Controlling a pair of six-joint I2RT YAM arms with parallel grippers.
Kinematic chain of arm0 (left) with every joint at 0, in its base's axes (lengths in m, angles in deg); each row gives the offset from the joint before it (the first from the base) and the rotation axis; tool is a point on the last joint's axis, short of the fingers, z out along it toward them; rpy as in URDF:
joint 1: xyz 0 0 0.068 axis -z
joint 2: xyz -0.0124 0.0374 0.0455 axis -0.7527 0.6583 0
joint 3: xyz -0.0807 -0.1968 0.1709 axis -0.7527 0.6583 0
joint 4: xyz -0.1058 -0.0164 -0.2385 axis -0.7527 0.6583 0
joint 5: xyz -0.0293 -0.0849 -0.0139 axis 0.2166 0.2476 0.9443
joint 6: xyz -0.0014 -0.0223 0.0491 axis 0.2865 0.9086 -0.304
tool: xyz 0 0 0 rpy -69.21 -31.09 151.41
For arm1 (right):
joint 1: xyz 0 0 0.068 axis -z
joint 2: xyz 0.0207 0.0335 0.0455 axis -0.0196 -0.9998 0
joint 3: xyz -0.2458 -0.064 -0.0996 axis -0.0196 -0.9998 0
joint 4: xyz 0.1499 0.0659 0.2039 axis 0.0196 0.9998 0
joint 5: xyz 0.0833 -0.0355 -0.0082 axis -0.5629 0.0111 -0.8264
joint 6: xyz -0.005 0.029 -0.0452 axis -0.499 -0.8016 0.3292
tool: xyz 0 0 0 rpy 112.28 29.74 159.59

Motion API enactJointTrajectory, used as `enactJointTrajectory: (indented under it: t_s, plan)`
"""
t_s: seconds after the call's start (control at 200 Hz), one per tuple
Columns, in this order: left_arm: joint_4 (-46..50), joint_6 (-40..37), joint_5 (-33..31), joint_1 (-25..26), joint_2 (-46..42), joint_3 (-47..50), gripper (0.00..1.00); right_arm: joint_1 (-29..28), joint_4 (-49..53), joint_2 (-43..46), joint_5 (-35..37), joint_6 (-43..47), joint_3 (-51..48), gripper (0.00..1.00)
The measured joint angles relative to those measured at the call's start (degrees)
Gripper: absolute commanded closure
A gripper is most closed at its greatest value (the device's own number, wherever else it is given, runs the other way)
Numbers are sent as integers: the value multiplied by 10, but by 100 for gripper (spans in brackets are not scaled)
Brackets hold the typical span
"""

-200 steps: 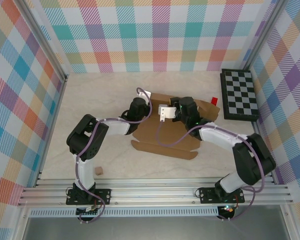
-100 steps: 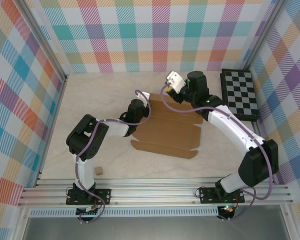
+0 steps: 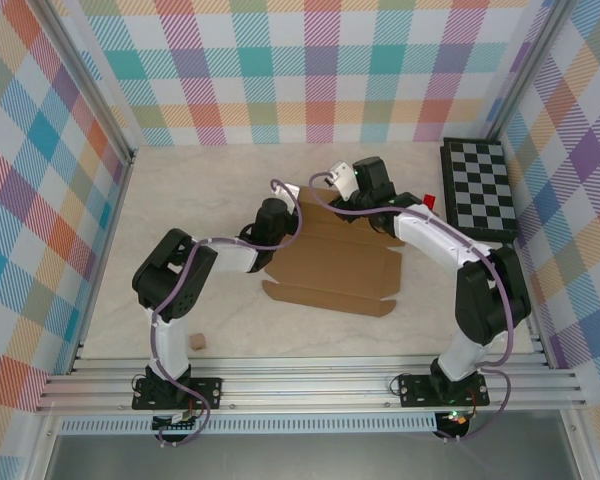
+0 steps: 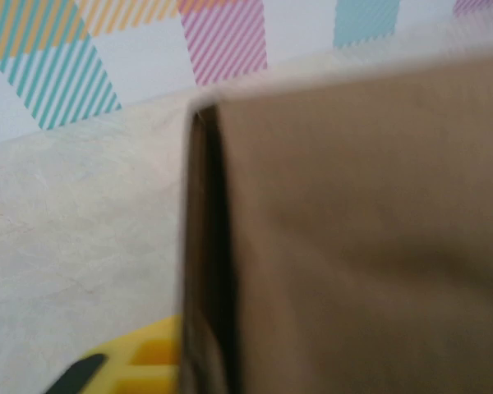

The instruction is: Fold the paper box

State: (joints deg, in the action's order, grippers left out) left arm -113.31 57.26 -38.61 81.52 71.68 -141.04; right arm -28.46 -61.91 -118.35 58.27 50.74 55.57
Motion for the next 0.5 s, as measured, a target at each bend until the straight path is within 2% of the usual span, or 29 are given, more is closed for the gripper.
enactJointTrajectory:
  t_s: [0.135,0.345,0.5]
  plan:
    - [18,2,21,-9,-1,19,57,5,0,-3,0,-6,2,60]
    - [36,24,106,-47,-43,62,45,13,5,-12,-7,-11,14,60]
    - [63,46,157,-62,-52,50,45,17,10,-13,-12,-11,17,60]
